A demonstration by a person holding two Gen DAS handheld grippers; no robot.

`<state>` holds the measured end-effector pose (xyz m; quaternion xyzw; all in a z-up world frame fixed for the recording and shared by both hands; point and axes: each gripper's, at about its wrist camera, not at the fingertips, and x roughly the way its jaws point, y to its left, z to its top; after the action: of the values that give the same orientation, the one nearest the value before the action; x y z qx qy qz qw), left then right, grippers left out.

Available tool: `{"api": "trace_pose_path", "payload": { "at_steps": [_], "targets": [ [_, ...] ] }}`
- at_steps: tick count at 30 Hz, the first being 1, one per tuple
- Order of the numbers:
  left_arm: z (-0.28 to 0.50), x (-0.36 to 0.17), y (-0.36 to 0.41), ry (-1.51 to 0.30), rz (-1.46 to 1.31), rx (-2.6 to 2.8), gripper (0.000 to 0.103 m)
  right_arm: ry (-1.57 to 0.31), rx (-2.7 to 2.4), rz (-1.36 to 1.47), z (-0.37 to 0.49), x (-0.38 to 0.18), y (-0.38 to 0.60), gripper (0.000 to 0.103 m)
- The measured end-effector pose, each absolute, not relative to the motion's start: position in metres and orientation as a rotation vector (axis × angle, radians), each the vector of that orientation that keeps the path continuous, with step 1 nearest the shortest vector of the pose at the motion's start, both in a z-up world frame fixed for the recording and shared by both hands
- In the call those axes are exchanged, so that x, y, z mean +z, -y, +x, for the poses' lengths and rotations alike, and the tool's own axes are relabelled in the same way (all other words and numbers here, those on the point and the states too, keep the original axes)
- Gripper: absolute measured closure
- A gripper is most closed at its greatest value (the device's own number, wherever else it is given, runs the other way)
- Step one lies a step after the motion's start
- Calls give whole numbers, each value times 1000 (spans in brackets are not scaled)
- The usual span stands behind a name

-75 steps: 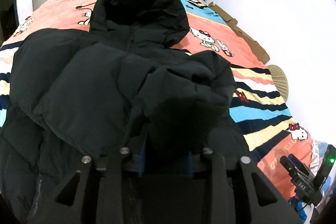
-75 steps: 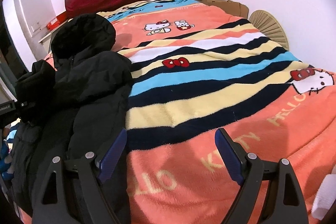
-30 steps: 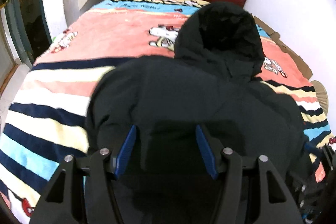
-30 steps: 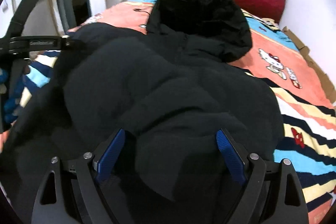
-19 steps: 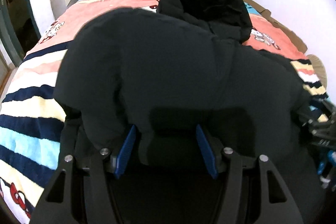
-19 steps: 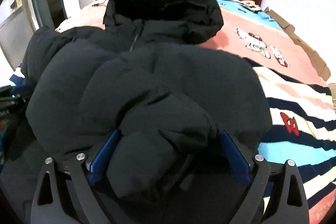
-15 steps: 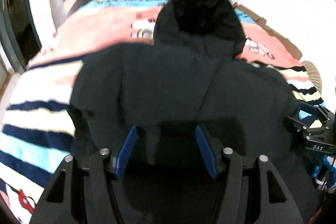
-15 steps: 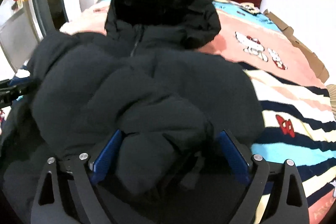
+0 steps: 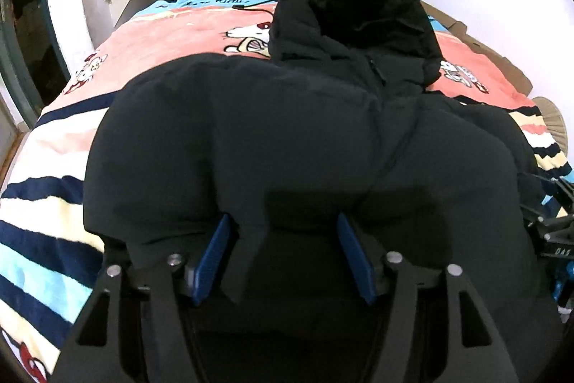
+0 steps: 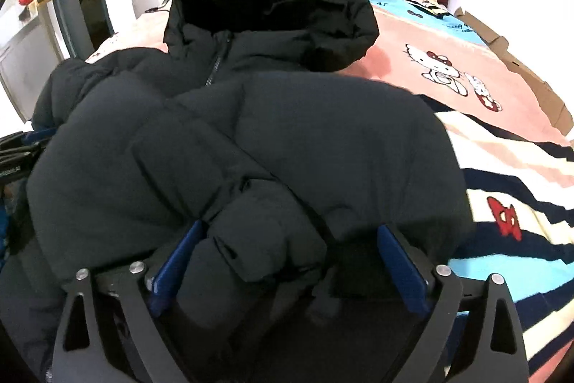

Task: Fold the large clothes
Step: 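Lift the hem with both grippers and fold it toward the hood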

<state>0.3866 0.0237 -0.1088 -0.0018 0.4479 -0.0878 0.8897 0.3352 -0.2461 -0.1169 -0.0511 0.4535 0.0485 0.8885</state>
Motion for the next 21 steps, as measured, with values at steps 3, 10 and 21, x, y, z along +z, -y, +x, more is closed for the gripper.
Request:
{"api": "trace_pose_path", "payload": {
  "at_steps": [3,10,21],
  "targets": [
    [383,-104,-21,-949,0,-155,42,-951,98,-111,336,-117,245,8],
    [342,-92,-5,-886,76,-99,42,-874,101,-87,296,-84,243,19],
    [337,-104,2,-873,114,-66,41,-962,99,-103,297,-114,240,14]
  ]
}}
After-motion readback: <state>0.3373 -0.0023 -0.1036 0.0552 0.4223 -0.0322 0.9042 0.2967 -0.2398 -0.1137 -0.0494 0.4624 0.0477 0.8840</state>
